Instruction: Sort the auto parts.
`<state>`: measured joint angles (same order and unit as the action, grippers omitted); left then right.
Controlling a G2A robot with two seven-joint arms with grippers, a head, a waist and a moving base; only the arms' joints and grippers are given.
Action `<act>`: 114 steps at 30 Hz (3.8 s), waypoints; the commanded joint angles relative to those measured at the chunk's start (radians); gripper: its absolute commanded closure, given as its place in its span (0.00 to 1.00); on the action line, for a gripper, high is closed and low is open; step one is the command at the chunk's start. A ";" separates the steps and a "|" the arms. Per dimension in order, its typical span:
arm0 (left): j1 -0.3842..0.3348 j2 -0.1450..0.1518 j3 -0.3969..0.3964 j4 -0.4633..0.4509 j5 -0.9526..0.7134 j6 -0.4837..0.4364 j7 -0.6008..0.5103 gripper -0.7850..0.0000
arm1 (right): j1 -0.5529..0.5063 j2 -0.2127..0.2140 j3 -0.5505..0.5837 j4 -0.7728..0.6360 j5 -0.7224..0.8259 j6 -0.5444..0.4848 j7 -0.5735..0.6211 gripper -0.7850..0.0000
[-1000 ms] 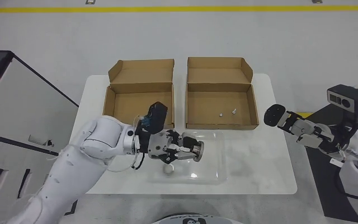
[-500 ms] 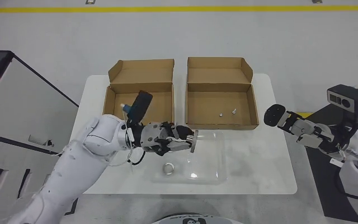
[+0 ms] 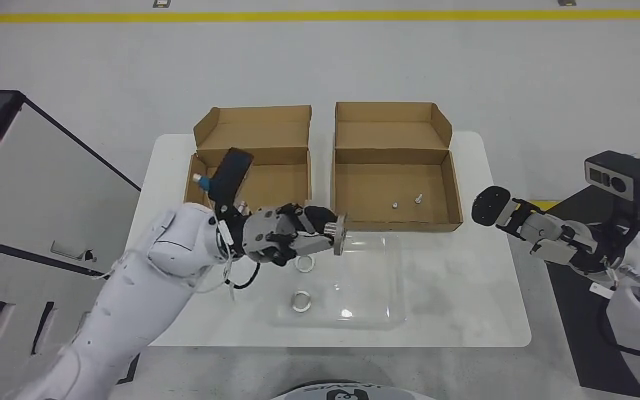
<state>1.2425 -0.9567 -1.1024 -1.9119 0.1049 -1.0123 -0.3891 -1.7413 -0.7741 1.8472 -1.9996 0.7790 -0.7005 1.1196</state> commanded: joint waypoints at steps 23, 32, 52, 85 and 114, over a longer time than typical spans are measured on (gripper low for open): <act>0.033 -0.005 0.006 -0.008 -0.076 0.000 0.080 1.00 | 0.000 0.000 0.000 0.000 0.000 0.000 0.000 0.00; 0.061 -0.021 0.033 -0.077 -0.279 0.000 0.134 1.00 | 0.000 0.000 0.000 0.000 0.000 0.000 0.000 0.00; 0.166 -0.149 -0.124 -0.115 -0.782 0.000 -0.128 1.00 | 0.000 0.000 0.000 0.000 0.000 0.000 0.000 0.00; 0.241 -0.286 -0.288 -0.031 -1.005 0.000 -0.419 1.00 | 0.000 0.000 0.000 0.000 0.000 0.000 0.000 0.00; 0.294 -0.247 -0.319 -0.010 -0.816 0.000 -0.419 1.00 | 0.000 0.000 0.000 0.000 0.000 0.000 0.000 0.00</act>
<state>1.5370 -1.2060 -1.4207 -1.9215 -0.7283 -1.0123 -0.8080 -1.7413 -0.7741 1.8472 -1.9996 0.7790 -0.7005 1.1196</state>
